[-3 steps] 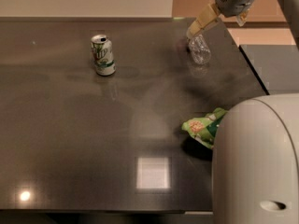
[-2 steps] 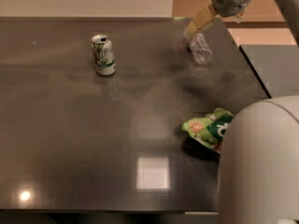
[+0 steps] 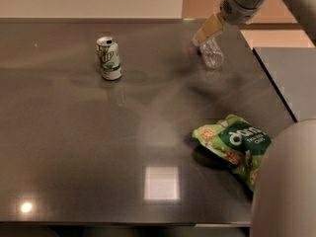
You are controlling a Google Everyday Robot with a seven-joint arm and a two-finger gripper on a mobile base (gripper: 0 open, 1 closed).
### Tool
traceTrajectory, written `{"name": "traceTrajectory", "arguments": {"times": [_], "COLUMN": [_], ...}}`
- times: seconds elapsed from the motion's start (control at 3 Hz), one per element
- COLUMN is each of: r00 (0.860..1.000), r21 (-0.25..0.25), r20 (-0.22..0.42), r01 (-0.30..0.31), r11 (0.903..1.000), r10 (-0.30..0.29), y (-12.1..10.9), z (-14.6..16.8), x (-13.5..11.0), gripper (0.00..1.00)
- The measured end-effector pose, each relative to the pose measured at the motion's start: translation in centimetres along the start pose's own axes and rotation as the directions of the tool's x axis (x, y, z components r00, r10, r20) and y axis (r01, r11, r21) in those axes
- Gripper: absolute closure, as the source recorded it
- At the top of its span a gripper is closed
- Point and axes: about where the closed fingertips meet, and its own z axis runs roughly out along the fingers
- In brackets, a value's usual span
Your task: Place water bottle upright
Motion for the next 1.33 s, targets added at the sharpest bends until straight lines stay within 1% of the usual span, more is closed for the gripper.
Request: {"name": "traceTrajectory", "arguments": {"times": [0.33, 1.0, 1.33], "r00": [1.000, 0.998, 0.997], "r21": [0.014, 0.007, 0.008], "r20": [0.017, 0.017, 0.007], "r01": [-0.011, -0.054, -0.071], "r11": [0.9998, 0.9985, 0.9974], "r10": [0.011, 0.054, 0.071], "y": [-0.7, -1.6, -2.1], "z": [1.3, 4.0, 5.1], "x": [0.3, 0.1, -0.1], "gripper": [0.00, 0.00, 0.00]}}
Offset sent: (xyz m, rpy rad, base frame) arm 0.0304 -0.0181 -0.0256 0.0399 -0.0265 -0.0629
